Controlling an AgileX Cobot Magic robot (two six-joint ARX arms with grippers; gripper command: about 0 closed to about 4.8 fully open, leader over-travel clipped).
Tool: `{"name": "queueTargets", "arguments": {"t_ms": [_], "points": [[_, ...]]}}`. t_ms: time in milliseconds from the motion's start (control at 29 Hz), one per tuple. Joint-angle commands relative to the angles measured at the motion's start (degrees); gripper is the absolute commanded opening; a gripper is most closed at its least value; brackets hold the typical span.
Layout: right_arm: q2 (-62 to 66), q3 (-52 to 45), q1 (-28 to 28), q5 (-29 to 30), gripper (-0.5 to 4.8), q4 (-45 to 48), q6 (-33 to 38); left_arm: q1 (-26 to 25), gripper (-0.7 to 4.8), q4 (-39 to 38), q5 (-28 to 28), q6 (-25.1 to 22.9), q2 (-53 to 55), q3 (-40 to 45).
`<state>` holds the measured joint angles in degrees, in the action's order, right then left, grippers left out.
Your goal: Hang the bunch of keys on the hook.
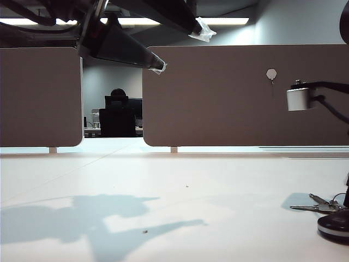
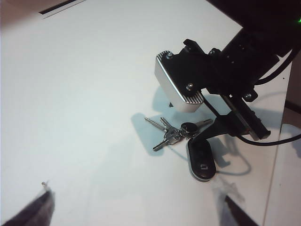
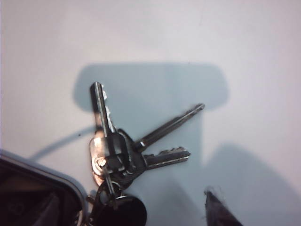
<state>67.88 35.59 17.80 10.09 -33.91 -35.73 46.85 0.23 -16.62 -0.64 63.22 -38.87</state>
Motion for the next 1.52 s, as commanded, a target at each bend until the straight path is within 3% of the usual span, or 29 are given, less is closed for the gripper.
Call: {"name": "queueTargets", "arguments": {"t_ms": [34,172,448,896,1344,1516], "points": [[0.6,0.1,0.0,-0.2,3.11,0.1,-0.4,0.1,4.79,0.5,0.0,-0.5,-0.1,-0.3],[0.8,0.1,0.0,-0.2,1.43,0.0,-0.4,0.1,4.79,0.3,0.0,-0.5,-0.1,-0.3],[0.8,0.2,0.0,-2.6,-0.04,-0.3,-0.3,0.0,4.79,0.2,0.1,-0.5,-0.1,-0.3],[0.3,0.7,0.0,-2.3,-0.04,0.4,-0.3,0.0,4.79,0.2,0.1,-1.1,-0.1,-0.3],[-1.0,11.4,0.0,0.1,-0.04,2.1,6.0,0.0,4.79,0.2,0.1,-1.1,-0.1,-0.3],[-1.0,13.2,0.0,3.5,-0.04,2.0,7.5,0.0,4.79,0.2,0.1,-1.1,-0.1,-0.3]]}}
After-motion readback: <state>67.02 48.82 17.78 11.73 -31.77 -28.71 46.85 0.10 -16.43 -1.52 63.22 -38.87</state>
